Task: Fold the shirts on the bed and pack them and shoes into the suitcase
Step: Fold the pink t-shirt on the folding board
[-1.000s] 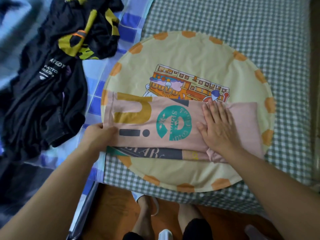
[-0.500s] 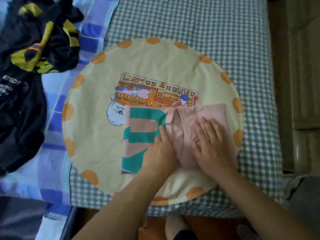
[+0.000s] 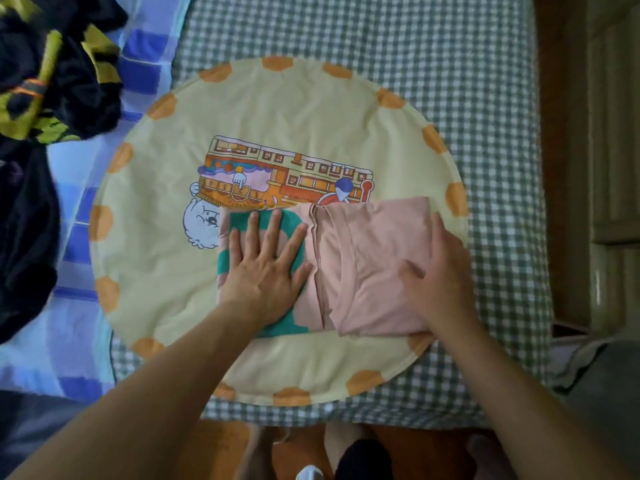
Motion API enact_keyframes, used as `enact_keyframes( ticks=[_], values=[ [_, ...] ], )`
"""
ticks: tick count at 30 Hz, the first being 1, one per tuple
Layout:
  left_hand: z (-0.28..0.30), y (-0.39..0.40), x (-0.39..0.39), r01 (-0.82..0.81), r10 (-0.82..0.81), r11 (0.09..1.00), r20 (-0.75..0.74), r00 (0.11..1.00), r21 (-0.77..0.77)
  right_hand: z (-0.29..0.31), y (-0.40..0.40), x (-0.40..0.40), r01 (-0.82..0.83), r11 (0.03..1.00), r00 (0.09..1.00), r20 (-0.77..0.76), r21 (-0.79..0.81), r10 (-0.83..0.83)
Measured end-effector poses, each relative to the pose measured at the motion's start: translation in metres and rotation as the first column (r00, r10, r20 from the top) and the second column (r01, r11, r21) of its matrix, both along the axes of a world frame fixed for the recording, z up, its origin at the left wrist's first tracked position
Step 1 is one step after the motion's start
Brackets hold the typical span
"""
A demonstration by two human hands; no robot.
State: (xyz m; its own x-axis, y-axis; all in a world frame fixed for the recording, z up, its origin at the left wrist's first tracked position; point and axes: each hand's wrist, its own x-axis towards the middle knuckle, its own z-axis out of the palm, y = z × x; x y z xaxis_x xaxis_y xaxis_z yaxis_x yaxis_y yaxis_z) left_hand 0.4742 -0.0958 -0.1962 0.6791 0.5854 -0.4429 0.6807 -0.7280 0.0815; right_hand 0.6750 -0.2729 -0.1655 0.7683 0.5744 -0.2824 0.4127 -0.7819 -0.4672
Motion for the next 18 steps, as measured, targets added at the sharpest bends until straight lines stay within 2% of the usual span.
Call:
enact_keyframes(
  ticks=[3,5,6,7,8,9,10,11,12,13,15,17,18],
  values=[
    [0.027,-0.006,0.009,-0.091,0.094,0.994,0.04,0.995,-0.064,0.012,0.003,0.011,0.264,0.965,0.916,-0.314,0.002,-0.25],
    [0.052,-0.013,0.01,-0.161,0.188,0.973,0.164,0.968,-0.167,0.017,0.002,0.018,0.339,0.941,0.851,-0.432,0.014,-0.3],
    [0.064,-0.017,0.006,-0.226,0.286,0.944,0.255,0.924,-0.24,0.022,0.003,0.019,0.384,0.923,0.808,-0.493,0.025,-0.323],
    [0.078,-0.021,0.0,-0.313,0.43,0.884,0.338,0.837,-0.348,0.028,0.006,0.02,0.427,0.903,0.756,-0.566,0.048,-0.328],
    [0.092,-0.023,-0.006,-0.404,0.605,0.769,0.36,0.71,-0.495,0.036,0.01,0.017,0.454,0.888,0.709,-0.631,0.068,-0.314],
    [0.104,-0.026,-0.013,-0.466,0.779,0.587,0.305,0.549,-0.662,0.047,0.016,0.011,0.465,0.881,0.679,-0.674,0.09,-0.29],
    [0.117,-0.027,-0.021,-0.458,0.905,0.367,0.197,0.378,-0.81,0.057,0.022,0.002,0.461,0.879,0.67,-0.696,0.117,-0.258],
    [0.128,-0.028,-0.029,-0.395,0.97,0.159,0.069,0.232,-0.905,0.067,0.03,-0.01,0.454,0.877,0.674,-0.704,0.156,-0.224],
    [0.136,-0.028,-0.036,-0.305,0.99,0.004,-0.038,0.132,-0.952,0.078,0.041,-0.025,0.434,0.876,0.69,-0.703,0.21,-0.173],
    [0.143,-0.026,-0.041,-0.229,0.992,-0.081,-0.101,0.08,-0.97,0.087,0.053,-0.044,0.399,0.878,0.706,-0.699,0.266,-0.109],
    [0.148,-0.019,-0.047,-0.161,0.988,-0.132,-0.142,0.052,-0.978,0.093,0.081,-0.086,0.272,0.893,0.725,-0.687,0.357,0.054],
    [0.136,-0.011,-0.053,-0.24,0.993,-0.082,-0.101,0.067,-0.967,0.081,0.103,-0.123,0.106,0.915,0.751,-0.635,0.39,0.183],
    [0.126,-0.006,-0.056,-0.339,0.995,-0.04,-0.069,0.075,-0.94,0.071,0.109,-0.135,0.034,0.92,0.791,-0.573,0.391,0.214]
  ],
)
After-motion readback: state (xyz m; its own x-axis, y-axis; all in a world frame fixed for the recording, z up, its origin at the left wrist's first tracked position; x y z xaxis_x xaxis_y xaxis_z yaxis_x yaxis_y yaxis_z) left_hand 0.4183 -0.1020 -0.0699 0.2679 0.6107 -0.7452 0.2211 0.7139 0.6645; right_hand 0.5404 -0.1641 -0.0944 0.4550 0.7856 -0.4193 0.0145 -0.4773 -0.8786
